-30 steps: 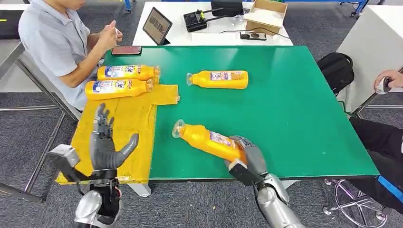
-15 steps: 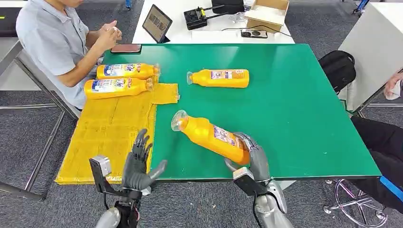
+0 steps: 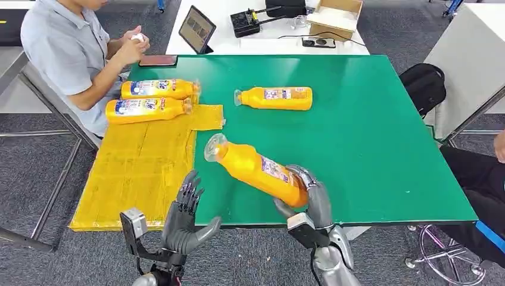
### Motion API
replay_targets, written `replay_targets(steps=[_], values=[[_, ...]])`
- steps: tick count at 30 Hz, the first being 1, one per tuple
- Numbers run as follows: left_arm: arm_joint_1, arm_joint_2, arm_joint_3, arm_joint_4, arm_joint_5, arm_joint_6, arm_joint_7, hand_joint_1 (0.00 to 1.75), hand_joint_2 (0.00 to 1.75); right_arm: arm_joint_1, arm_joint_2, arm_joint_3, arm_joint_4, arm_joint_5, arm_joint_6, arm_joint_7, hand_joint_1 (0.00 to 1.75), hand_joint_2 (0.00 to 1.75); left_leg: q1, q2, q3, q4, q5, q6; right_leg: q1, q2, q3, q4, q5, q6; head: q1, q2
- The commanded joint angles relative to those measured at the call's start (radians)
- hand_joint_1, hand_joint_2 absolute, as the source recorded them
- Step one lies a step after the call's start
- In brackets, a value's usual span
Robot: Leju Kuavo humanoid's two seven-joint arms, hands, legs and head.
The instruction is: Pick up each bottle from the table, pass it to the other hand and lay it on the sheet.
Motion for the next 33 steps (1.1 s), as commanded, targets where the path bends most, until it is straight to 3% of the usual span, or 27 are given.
replay_targets(steps=[1,6,12,24,25,26,27,29,31,33], values=[[-0.07,0.006,-0.033,0.057,0.023,0.02,0.02,0.0,1.75,-0.068,0.085,0.205,0.132,-0.006,0.005,-0.032,1.75,1.75,0.001,0.004,0.004,-0.001,-0.001,0.001,0.001,0.003,0.003,-0.001,0.0,-0.003,0.0,0.0],[-0.084,0.005,-0.046,0.056,0.045,0.006,0.047,0.0,1.75,-0.088,0.091,0.305,0.157,-0.042,-0.015,-0.04,1.75,1.75,0.001,0.002,0.004,-0.001,-0.001,0.001,0.001,0.001,0.003,-0.001,0.0,-0.003,0.0,0.0],[-0.088,0.003,-0.048,0.054,0.045,0.004,0.046,0.0,1.75,-0.097,0.09,0.317,0.168,-0.046,-0.008,-0.04,1.75,1.75,0.0,0.001,0.004,-0.002,-0.001,0.001,0.001,-0.001,0.004,-0.001,-0.001,-0.003,0.0,0.0],[-0.085,0.002,-0.049,-0.028,0.047,-0.029,-0.068,0.02,1.75,-0.114,0.105,0.353,0.263,-0.083,0.028,-0.038,1.75,1.75,0.001,0.001,0.008,-0.002,-0.002,0.002,0.002,-0.002,0.007,-0.002,-0.002,-0.005,0.0,0.0],[-0.087,0.0,-0.043,-0.03,0.051,-0.027,-0.07,0.19,1.75,-0.113,0.104,0.357,0.27,-0.08,0.028,-0.038,1.75,1.75,0.001,0.0,0.008,-0.002,-0.002,0.003,0.002,-0.002,0.008,-0.003,-0.002,-0.006,0.0,0.0],[-0.087,0.0,-0.043,-0.03,0.051,-0.027,-0.07,1.26,1.75,-0.113,0.104,0.357,0.27,-0.08,0.028,-0.038,1.75,1.75,0.0,0.0,0.004,-0.001,-0.001,0.001,0.001,-0.001,0.003,-0.001,-0.001,-0.002,0.0,0.0],[-0.09,0.0,-0.039,-0.029,0.054,-0.027,-0.072,1.75,1.75,-0.113,0.103,0.362,0.28,-0.078,0.034,-0.036,1.75,1.75,0.001,0.0,0.005,-0.001,-0.001,0.001,0.001,-0.002,0.005,-0.002,-0.001,-0.003,0.0,0.0],[-0.089,0.001,-0.033,-0.03,0.055,-0.029,-0.072,1.62,1.75,-0.109,0.098,0.363,0.287,-0.068,0.028,-0.027,1.75,1.75,0.0,0.0,0.006,-0.002,-0.001,0.002,0.001,-0.003,0.006,-0.002,-0.002,-0.004,0.0,0.0],[-0.087,0.002,-0.029,-0.034,0.055,-0.03,-0.072,1.75,1.75,-0.106,0.096,0.36,0.292,-0.061,0.017,-0.019,1.73,1.75,0.0,-0.001,0.005,-0.002,-0.001,0.001,0.001,-0.003,0.005,-0.002,-0.002,-0.004,0.0,0.0],[-0.087,0.002,-0.028,-0.037,0.055,-0.032,-0.071,1.75,1.75,-0.106,0.094,0.36,0.298,-0.049,0.008,-0.014,1.75,1.75,0.001,0.0,0.005,-0.002,-0.001,0.001,0.002,-0.002,0.005,-0.002,-0.001,-0.004,0.0,0.0]])
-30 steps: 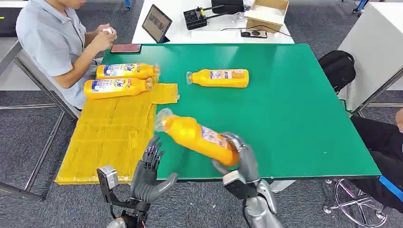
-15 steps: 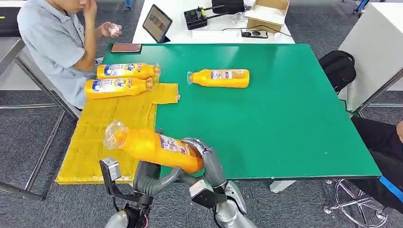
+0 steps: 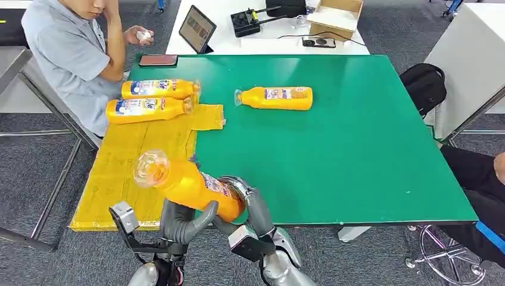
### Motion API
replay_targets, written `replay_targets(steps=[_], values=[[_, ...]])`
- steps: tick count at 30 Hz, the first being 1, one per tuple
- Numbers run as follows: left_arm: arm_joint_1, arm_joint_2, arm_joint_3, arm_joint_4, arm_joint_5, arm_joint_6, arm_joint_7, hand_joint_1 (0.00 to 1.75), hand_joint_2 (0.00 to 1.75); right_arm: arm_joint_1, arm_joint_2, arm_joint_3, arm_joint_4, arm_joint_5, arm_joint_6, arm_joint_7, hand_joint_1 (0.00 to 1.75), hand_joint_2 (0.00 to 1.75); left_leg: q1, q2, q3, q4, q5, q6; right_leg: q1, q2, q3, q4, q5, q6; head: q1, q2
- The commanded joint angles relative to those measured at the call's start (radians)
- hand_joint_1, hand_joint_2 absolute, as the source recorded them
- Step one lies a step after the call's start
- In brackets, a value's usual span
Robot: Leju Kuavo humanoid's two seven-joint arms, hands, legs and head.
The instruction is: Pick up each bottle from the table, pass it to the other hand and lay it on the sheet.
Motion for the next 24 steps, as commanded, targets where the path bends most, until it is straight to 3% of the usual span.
replay_targets(steps=[1,8,10,11,12,13,17,18,19,24], values=[[-0.037,0.012,-0.004,-0.004,-0.001,-0.015,0.0,1.75,1.75,-0.023,-0.023,0.032,0.132,0.038,-0.015,0.0,1.71,1.75,0.0,-0.001,0.003,-0.001,0.0,0.001,0.001,-0.003,0.004,-0.001,-0.001,-0.002,0.0,0.0],[-0.042,0.014,-0.006,0.0,-0.014,-0.022,0.006,1.75,1.75,-0.034,-0.029,0.041,0.159,0.074,-0.022,0.022,1.75,1.75,0.0,-0.002,0.003,-0.001,0.0,0.001,0.001,-0.003,0.003,-0.001,-0.001,-0.002,0.0,0.0],[-0.04,0.024,-0.016,-0.001,-0.036,-0.027,0.008,1.75,1.75,-0.034,-0.03,0.036,0.161,0.078,-0.021,0.023,1.61,1.75,0.0,-0.002,0.003,-0.001,0.0,0.001,0.001,-0.003,0.003,-0.001,-0.001,-0.002,0.0,0.0],[-0.038,0.023,-0.015,0.001,-0.038,-0.027,0.009,1.75,1.75,-0.034,-0.029,0.033,0.159,0.078,-0.022,0.025,1.38,1.75,0.0,-0.002,0.005,-0.002,-0.001,0.001,0.001,-0.004,0.005,-0.002,-0.001,-0.003,0.0,0.0],[-0.037,0.022,-0.013,0.003,-0.041,-0.028,0.01,1.75,1.75,-0.035,-0.03,0.033,0.16,0.087,-0.03,0.03,0.47,1.75,0.0,-0.002,0.003,-0.001,0.0,0.001,0.001,-0.003,0.003,-0.001,-0.001,-0.002,0.0,0.0],[-0.036,0.021,-0.009,0.005,-0.05,-0.024,0.012,1.75,1.75,-0.033,-0.027,0.029,0.159,0.092,-0.041,0.035,0.0,1.75,0.0,-0.002,0.004,-0.001,-0.001,0.001,0.001,-0.003,0.004,-0.002,-0.001,-0.003,0.0,0.0],[-0.036,0.02,-0.007,0.006,-0.052,-0.022,0.012,1.75,1.75,-0.033,-0.028,0.031,0.158,0.096,-0.043,0.029,0.0,1.75,0.0,-0.002,0.004,-0.001,-0.001,0.001,0.001,-0.003,0.004,-0.002,-0.001,-0.003,0.0,0.0],[-0.043,0.022,-0.003,0.012,-0.071,-0.009,0.021,1.75,1.75,-0.029,-0.029,0.033,0.148,0.117,-0.092,-0.002,0.0,1.75,0.0,-0.001,0.002,-0.001,0.0,0.001,0.0,-0.002,0.002,-0.001,-0.001,-0.002,0.0,0.0],[-0.057,0.018,0.007,0.023,-0.111,0.031,0.021,1.75,1.75,-0.023,-0.029,0.03,0.136,0.116,-0.121,-0.034,0.0,0.0,0.0,-0.001,0.003,-0.002,-0.001,0.001,0.001,-0.003,0.004,-0.001,-0.001,-0.003,0.001,0.0],[-0.15,0.066,0.069,0.094,-0.247,0.127,0.067,1.75,1.75,0.015,-0.112,0.143,-0.061,0.04,-0.261,-0.034,0.0,0.0,0.0,-0.004,0.004,-0.002,0.0,0.001,0.001,-0.005,0.004,-0.001,-0.001,-0.004,0.0,0.0]])
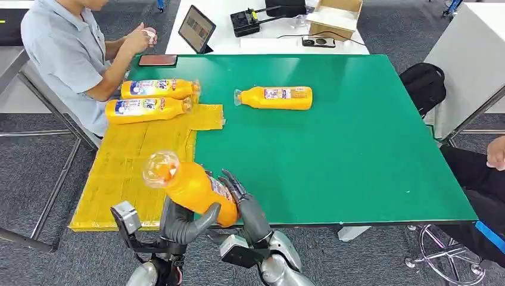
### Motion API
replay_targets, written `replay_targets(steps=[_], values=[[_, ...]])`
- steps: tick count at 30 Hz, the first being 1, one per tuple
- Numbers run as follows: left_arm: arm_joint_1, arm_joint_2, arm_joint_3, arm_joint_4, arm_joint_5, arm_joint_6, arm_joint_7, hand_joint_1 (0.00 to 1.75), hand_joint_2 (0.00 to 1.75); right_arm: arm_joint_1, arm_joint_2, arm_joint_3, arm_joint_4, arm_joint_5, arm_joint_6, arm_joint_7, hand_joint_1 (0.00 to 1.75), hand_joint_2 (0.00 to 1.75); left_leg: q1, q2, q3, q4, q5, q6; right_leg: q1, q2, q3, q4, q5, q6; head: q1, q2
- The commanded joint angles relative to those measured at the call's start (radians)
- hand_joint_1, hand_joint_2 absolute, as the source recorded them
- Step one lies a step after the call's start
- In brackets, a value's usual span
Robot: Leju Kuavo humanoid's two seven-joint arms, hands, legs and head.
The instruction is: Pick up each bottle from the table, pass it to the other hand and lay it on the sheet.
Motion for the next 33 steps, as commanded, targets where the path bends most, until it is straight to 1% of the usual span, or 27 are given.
replay_targets(steps=[1,3,4,9,11,12,13,14,15,16,17,18,19,20,21,22,23,24,25,26,27,28,30,33], values=[[-0.147,0.076,0.074,0.108,-0.181,0.123,0.06,1.75,1.75,0.029,-0.121,0.133,-0.163,-0.073,-0.171,-0.035,0.0,0.0,0.0,-0.003,0.002,-0.001,0.0,0.001,0.001,-0.004,0.004,-0.001,-0.001,-0.003,0.0,0.0],[-0.16,0.087,0.105,0.115,-0.254,0.165,0.08,1.75,1.75,0.039,-0.137,0.124,-0.193,-0.092,-0.223,-0.035,0.0,0.0,0.0,-0.001,0.004,-0.002,0.0,0.001,0.001,-0.002,0.005,-0.002,0.0,-0.003,0.0,0.0],[-0.16,0.087,0.105,0.115,-0.254,0.165,0.08,1.75,1.75,0.039,-0.137,0.124,-0.193,-0.092,-0.223,-0.035,0.0,0.0,0.0,-0.001,0.003,-0.002,0.0,0.001,0.0,-0.002,0.003,-0.001,0.0,-0.002,0.0,0.0],[-0.16,0.087,0.105,0.115,-0.254,0.165,0.08,1.75,1.75,0.039,-0.137,0.124,-0.193,-0.092,-0.223,-0.035,0.0,0.0,0.0,-0.001,0.005,-0.002,-0.001,0.001,0.001,-0.003,0.005,-0.001,-0.001,-0.003,0.0,0.0],[-0.16,0.087,0.105,0.115,-0.254,0.165,0.08,1.75,1.75,0.039,-0.137,0.124,-0.193,-0.092,-0.223,-0.035,0.0,0.0,0.0,-0.001,0.002,-0.001,0.0,0.001,0.0,-0.002,0.003,-0.001,-0.001,-0.002,0.0,0.0],[-0.158,0.085,0.107,0.111,-0.258,0.166,0.081,1.75,1.75,0.039,-0.141,0.126,-0.199,-0.102,-0.232,-0.035,0.0,0.0,0.0,-0.001,0.004,-0.001,-0.001,0.001,0.001,-0.003,0.005,-0.001,-0.001,-0.003,0.0,0.0],[-0.163,0.088,0.121,0.113,-0.277,0.176,0.091,1.75,1.75,0.037,-0.144,0.124,-0.199,-0.128,-0.245,-0.035,0.0,0.0,0.0,0.0,0.003,-0.001,0.0,0.001,0.0,-0.001,0.003,0.0,-0.001,-0.002,0.0,0.0],[-0.167,0.096,0.133,0.114,-0.278,0.174,0.096,1.75,1.75,0.043,-0.143,0.108,-0.198,-0.164,-0.214,-0.035,0.0,0.0,0.0,-0.001,0.004,-0.002,0.0,0.001,0.0,-0.002,0.005,-0.001,-0.001,-0.003,0.0,0.0],[-0.158,0.104,0.161,0.1,-0.287,0.18,0.101,1.75,1.75,0.055,-0.127,0.06,-0.206,-0.226,-0.12,-0.035,0.0,0.0,0.0,-0.001,0.003,-0.001,0.0,0.001,0.0,-0.002,0.004,-0.001,-0.001,-0.002,0.0,0.0],[-0.154,0.109,0.174,0.088,-0.284,0.172,0.1,1.75,1.75,0.062,-0.127,0.054,-0.231,-0.232,-0.099,-0.035,0.0,0.0,0.0,-0.001,0.005,-0.002,0.0,0.001,0.001,-0.002,0.005,-0.001,-0.001,-0.003,0.0,0.0],[-0.157,0.109,0.189,0.083,-0.27,0.151,0.103,1.75,1.75,0.059,-0.123,0.048,-0.216,-0.207,-0.097,-0.035,0.0,0.0,0.0,0.0,0.002,-0.001,0.0,0.001,0.001,-0.002,0.003,-0.001,0.0,-0.002,0.0,0.0],[-0.164,0.107,0.199,0.085,-0.263,0.147,0.106,1.75,1.75,0.055,-0.118,0.042,-0.201,-0.205,-0.087,-0.035,0.0,0.0,0.0,0.0,0.004,-0.001,0.0,0.001,0.001,-0.002,0.005,-0.001,-0.001,-0.004,0.0,0.0],[-0.178,0.103,0.21,0.094,-0.258,0.145,0.107,1.75,1.75,0.052,-0.112,0.039,-0.189,-0.206,-0.073,-0.035,0.0,0.0,0.0,0.0,0.002,-0.001,0.0,0.001,0.001,-0.001,0.003,0.0,0.0,-0.003,0.0,0.0],[-0.192,0.105,0.209,0.105,-0.297,0.168,0.097,1.75,1.75,0.048,-0.109,0.043,-0.178,-0.198,-0.066,-0.035,0.0,0.0,0.0,0.0,0.003,-0.001,0.0,0.001,0.001,-0.001,0.003,0.0,-0.001,-0.003,0.0,0.0],[-0.212,0.11,0.198,0.121,-0.448,0.269,0.07,1.75,1.75,0.046,-0.106,0.053,-0.18,-0.2,-0.049,-0.035,0.0,0.0,0.0,0.0,0.001,-0.001,0.0,0.001,0.001,-0.001,0.001,0.0,0.0,-0.002,0.0,0.0],[-0.246,0.13,0.175,0.162,-0.601,0.319,0.118,1.75,1.75,0.044,-0.105,0.067,-0.181,-0.198,-0.038,-0.035,0.0,0.0,0.001,0.0,0.003,-0.001,0.0,0.001,0.001,-0.002,0.003,0.0,-0.001,-0.003,0.0,0.0],[-0.28,0.145,0.162,0.203,-0.733,0.361,0.139,1.75,1.75,0.04,-0.105,0.08,-0.184,-0.194,-0.036,-0.035,0.0,0.0,0.001,-0.001,0.004,-0.001,0.0,0.001,0.002,-0.003,0.004,0.0,-0.001,-0.004,-0.001,0.0],[-0.32,0.166,0.147,0.262,-0.902,0.416,0.185,1.75,1.75,0.035,-0.101,0.086,-0.183,-0.197,-0.018,-0.035,0.0,0.0,0.0,-0.004,0.002,-0.001,0.001,0.001,0.001,-0.005,0.003,0.0,-0.001,-0.003,0.0,0.0],[-0.365,0.189,0.13,0.332,-1.062,0.453,0.209,1.75,1.75,0.03,-0.096,0.09,-0.185,-0.193,-0.002,-0.035,0.0,0.0,0.0,-0.002,0.001,-0.001,0.002,0.0,0.001,-0.003,0.002,0.0,0.0,-0.002,0.0,0.0],[-0.427,0.214,0.12,0.44,-1.206,0.46,0.241,1.75,1.75,0.019,-0.089,0.097,-0.183,-0.186,0.017,-0.035,0.0,0.0,0.0,-0.003,0.003,-0.002,0.002,0.0,0.001,-0.005,0.004,0.0,-0.001,-0.003,0.0,0.0],[-0.455,0.217,0.122,0.493,-1.23,0.444,0.253,1.75,1.75,0.013,-0.083,0.095,-0.175,-0.184,0.026,-0.035,0.0,0.0,0.0,-0.004,0.004,-0.002,0.002,0.0,0.001,-0.006,0.005,0.0,0.0,-0.004,0.0,0.0],[-0.519,0.221,0.112,0.614,-1.252,0.393,0.234,1.75,1.75,0.006,-0.08,0.099,-0.177,-0.184,0.048,-0.035,0.0,0.0,0.0,-0.004,0.003,-0.002,0.003,0.0,0.001,-0.005,0.005,0.0,0.0,-0.003,0.0,0.0],[-0.567,0.204,0.114,0.706,-1.261,0.373,0.224,1.75,1.75,-0.005,-0.073,0.097,-0.156,-0.185,0.067,-0.035,0.0,0.0,0.0,-0.003,0.003,-0.001,0.003,0.0,0.001,-0.004,0.004,0.0,0.0,-0.003,0.0,0.0],[-0.632,0.179,0.084,0.815,-1.344,0.406,0.256,1.75,1.75,-0.01,-0.07,0.111,-0.145,-0.188,0.091,-0.035,0.0,0.0,0.0,-0.005,0.003,-0.002,0.004,0.0,0.001,-0.006,0.005,0.0,0.0,-0.004,0.0,0.0]])
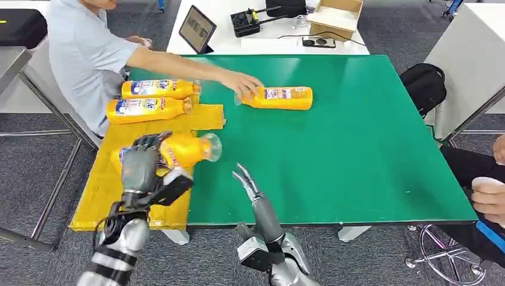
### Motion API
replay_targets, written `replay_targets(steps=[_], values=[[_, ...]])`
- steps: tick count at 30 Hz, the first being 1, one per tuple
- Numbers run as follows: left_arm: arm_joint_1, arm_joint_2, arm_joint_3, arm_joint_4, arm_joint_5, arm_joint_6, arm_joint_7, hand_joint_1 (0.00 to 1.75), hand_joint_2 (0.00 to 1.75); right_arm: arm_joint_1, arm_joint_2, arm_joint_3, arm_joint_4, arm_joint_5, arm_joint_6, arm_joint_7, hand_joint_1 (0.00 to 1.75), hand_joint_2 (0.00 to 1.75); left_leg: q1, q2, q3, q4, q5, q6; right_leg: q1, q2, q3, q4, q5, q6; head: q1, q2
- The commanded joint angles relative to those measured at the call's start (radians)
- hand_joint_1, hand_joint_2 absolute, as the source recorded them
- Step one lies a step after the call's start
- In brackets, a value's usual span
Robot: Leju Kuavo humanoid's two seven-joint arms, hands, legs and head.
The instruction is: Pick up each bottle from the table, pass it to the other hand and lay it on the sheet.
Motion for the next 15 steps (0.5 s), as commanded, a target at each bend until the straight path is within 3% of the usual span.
replay_targets(steps=[1,7,12,13,14,15], values=[[-0.306,0.015,-0.073,0.544,-0.103,-0.017,0.042,1.75,1.75,-0.062,0.012,0.031,0.065,-0.01,0.061,-0.034,0.0,0.0,0.001,-0.003,0.004,-0.001,0.001,0.001,0.002,-0.005,0.005,-0.001,0.0,-0.004,-0.001,0.0],[-0.438,-0.003,-0.093,0.79,-0.159,-0.141,0.108,1.75,1.75,-0.066,0.008,0.027,0.071,-0.037,0.078,-0.034,0.0,0.0,0.0,-0.002,0.001,0.0,0.001,0.001,0.001,-0.003,0.002,0.0,0.001,-0.004,0.0,0.0],[-0.468,-0.03,-0.056,0.863,-0.114,-0.232,0.106,1.75,1.75,-0.073,0.007,0.028,0.072,-0.055,0.072,-0.034,0.0,0.0,0.0,-0.001,0.003,0.0,0.001,0.002,0.001,-0.003,0.003,-0.001,0.001,-0.005,0.0,0.0],[-0.471,-0.036,-0.058,0.866,-0.114,-0.24,0.106,1.64,1.75,-0.073,0.006,0.029,0.074,-0.056,0.071,-0.034,0.0,0.0,0.0,0.0,0.003,0.0,0.0,0.002,0.002,-0.002,0.004,-0.001,0.001,-0.005,-0.001,0.0],[-0.473,-0.041,-0.049,0.872,-0.1,-0.263,0.102,1.03,1.75,-0.073,0.006,0.029,0.075,-0.057,0.067,-0.034,0.0,0.0,0.0,0.0,0.001,0.0,0.001,0.001,0.001,-0.002,0.001,0.0,0.001,-0.005,0.0,0.0],[-0.472,-0.045,-0.044,0.874,-0.091,-0.274,0.095,0.84,1.75,-0.072,0.005,0.028,0.077,-0.059,0.069,-0.034,0.0,0.0,0.0,-0.002,0.002,0.0,0.0,0.002,0.001,-0.003,0.003,0.0,0.0,-0.005,0.0,0.0]])
